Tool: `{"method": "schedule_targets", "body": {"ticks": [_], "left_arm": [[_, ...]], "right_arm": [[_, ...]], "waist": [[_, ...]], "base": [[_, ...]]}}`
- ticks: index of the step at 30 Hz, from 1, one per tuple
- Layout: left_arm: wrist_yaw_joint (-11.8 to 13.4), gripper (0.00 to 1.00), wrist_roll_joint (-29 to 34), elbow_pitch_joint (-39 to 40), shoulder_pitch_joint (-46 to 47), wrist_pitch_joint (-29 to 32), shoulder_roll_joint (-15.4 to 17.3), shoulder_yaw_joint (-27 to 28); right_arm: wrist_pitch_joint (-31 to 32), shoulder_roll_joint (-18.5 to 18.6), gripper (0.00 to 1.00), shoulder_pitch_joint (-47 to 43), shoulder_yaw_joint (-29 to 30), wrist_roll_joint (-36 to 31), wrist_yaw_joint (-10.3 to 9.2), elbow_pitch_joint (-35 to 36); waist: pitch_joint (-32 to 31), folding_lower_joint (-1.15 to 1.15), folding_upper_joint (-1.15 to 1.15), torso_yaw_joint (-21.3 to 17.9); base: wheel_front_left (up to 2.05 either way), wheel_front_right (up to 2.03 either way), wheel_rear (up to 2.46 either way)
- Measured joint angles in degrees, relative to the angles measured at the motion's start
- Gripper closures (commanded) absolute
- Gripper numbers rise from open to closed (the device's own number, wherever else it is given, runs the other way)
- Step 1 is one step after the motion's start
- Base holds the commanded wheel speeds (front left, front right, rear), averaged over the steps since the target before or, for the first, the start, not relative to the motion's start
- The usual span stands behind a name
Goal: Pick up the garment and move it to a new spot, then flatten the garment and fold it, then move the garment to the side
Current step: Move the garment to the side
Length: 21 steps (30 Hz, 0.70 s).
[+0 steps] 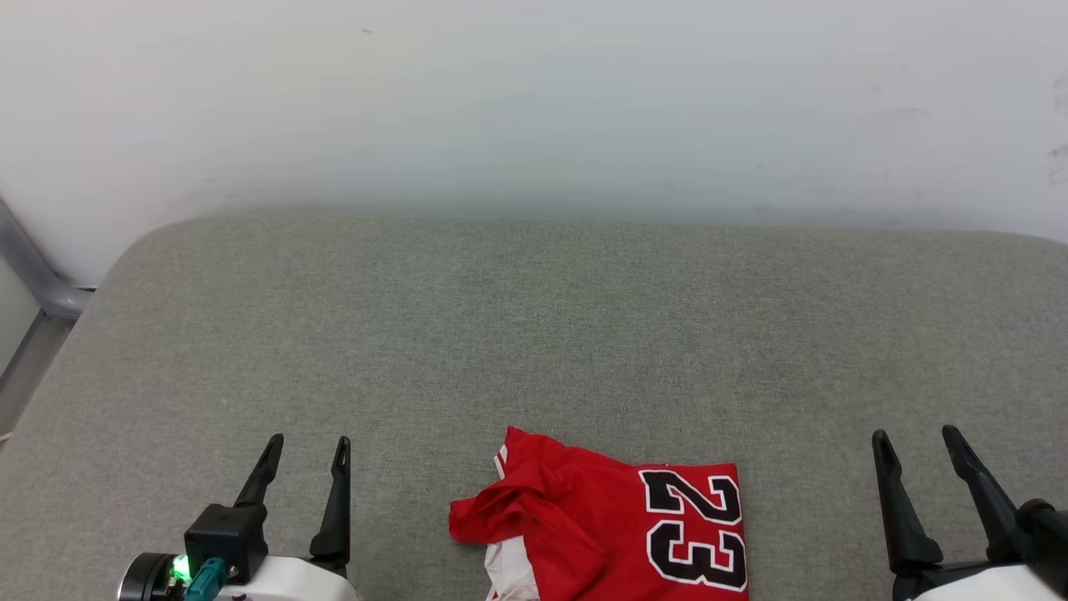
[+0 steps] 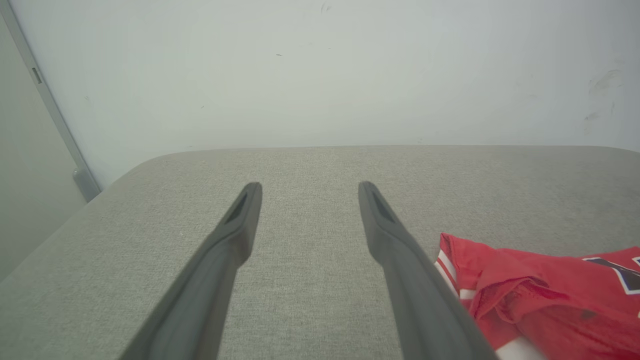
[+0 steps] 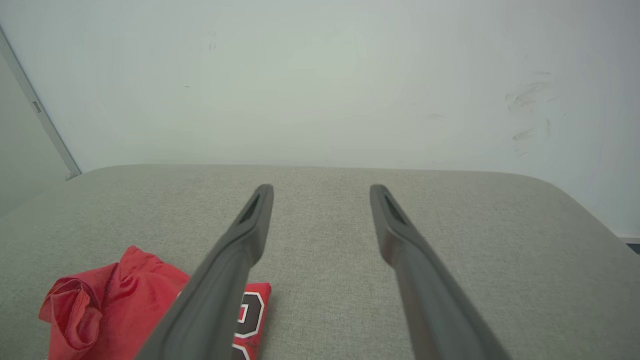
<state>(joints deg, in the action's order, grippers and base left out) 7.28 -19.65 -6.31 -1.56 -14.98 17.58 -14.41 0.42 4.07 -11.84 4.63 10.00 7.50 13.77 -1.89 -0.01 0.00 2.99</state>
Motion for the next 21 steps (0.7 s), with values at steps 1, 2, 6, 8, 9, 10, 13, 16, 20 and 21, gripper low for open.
{"method": "schedule_targets", "body": {"ticks": [1, 2, 6, 8, 9, 10, 13, 16, 20, 21], "left_arm": [[0.0, 0.0, 0.2, 0.0, 0.0, 0.0, 0.0, 0.0], [-0.1, 0.0, 0.3, 0.0, 0.1, 0.0, 0.0, 0.0], [-0.2, 0.0, 0.5, 0.1, 0.6, 0.0, 0.0, 0.0], [-0.2, 0.0, 0.7, 0.3, 0.7, 0.0, -0.1, 0.0], [-0.3, 0.0, 0.8, 0.4, 0.8, 0.0, -0.2, 0.0], [-0.5, 0.0, 0.8, 0.5, 1.0, 0.0, -0.2, 0.0], [-0.7, 0.0, 1.1, 1.1, 2.4, 0.0, -0.6, 0.0], [-1.2, 0.0, 1.4, 2.0, 3.9, 0.0, -1.2, 0.4], [-1.7, 0.0, 1.9, 3.0, 5.5, 0.0, -2.1, 0.9], [-1.8, 0.0, 2.1, 3.3, 5.7, -0.1, -2.4, 1.2]], "right_arm": [[0.1, -0.2, 0.0, 0.0, 0.0, 0.0, 0.01, 0.2], [0.1, -0.3, 0.0, 0.0, 0.0, 0.0, 0.01, 0.4], [1.0, -0.5, 0.0, -0.2, 0.3, 0.0, 0.0, 0.7], [1.8, -0.6, 0.0, -0.3, 0.6, 0.3, 0.01, 0.9], [2.2, -0.7, 0.0, -0.4, 1.0, 0.8, 0.01, 0.9], [3.2, -0.8, 0.0, -0.5, 1.5, 1.5, 0.01, 0.7], [7.2, -0.8, 0.0, -1.2, 4.4, 5.5, 0.0, -0.3], [12.6, -0.7, 0.0, -1.7, 7.0, 10.1, 0.0, -1.3], [21.6, 0.8, 0.0, -1.6, 8.4, 16.1, 0.0, -3.8], [23.8, 1.4, 0.0, -1.5, 8.3, 17.3, 0.0, -4.4]], "waist": [[0.0, 0.0, 0.0, 0.0], [0.0, 0.0, 0.0, -0.1], [0.1, 0.0, 0.0, -0.1], [0.3, 0.0, 0.0, 0.0], [0.4, 0.0, 0.0, 0.1], [0.5, 0.0, 0.0, 0.1], [1.2, 0.0, 0.0, 0.6], [2.4, 0.01, 0.0, 1.4], [4.7, 0.01, 0.0, 2.6], [5.4, 0.01, 0.0, 2.9]], "base": [[0.0, 0.0, 0.0], [0.0, 0.0, 0.0], [0.0, 0.0, 0.0], [0.0, 0.0, 0.0], [0.0, 0.0, 0.0], [0.0, 0.0, 0.0], [0.0, 0.0, 0.0], [0.0, 0.0, 0.0], [0.0, 0.0, 0.0], [0.0, 0.0, 0.0]]}}
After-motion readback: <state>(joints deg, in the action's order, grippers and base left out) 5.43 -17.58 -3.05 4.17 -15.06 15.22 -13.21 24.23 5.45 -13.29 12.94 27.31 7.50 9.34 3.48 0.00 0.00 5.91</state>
